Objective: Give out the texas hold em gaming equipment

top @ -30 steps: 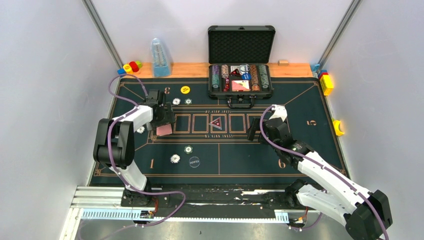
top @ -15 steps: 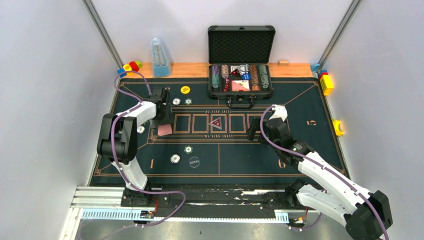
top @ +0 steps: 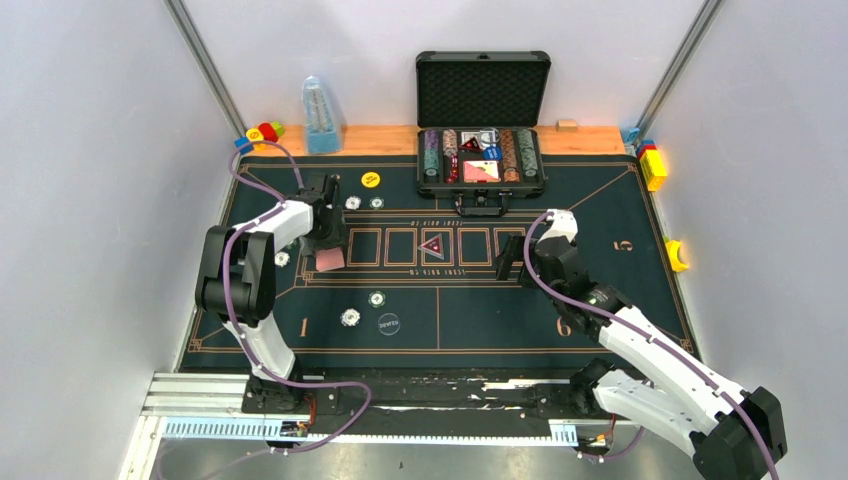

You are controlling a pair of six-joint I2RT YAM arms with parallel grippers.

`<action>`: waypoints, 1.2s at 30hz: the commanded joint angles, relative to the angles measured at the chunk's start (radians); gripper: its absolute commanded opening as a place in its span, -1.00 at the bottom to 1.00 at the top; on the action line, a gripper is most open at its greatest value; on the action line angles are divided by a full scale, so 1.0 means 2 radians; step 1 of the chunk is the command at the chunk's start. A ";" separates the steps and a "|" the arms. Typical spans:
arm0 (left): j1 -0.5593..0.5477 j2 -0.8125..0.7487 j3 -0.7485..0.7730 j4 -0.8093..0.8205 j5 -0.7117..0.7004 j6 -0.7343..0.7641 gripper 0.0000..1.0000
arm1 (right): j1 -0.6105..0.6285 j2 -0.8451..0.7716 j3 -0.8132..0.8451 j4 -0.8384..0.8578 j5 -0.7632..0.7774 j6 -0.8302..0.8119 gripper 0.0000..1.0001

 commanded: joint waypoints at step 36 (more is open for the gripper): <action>-0.007 -0.019 -0.020 0.019 -0.010 -0.086 1.00 | -0.001 -0.005 -0.007 0.025 0.007 0.001 0.98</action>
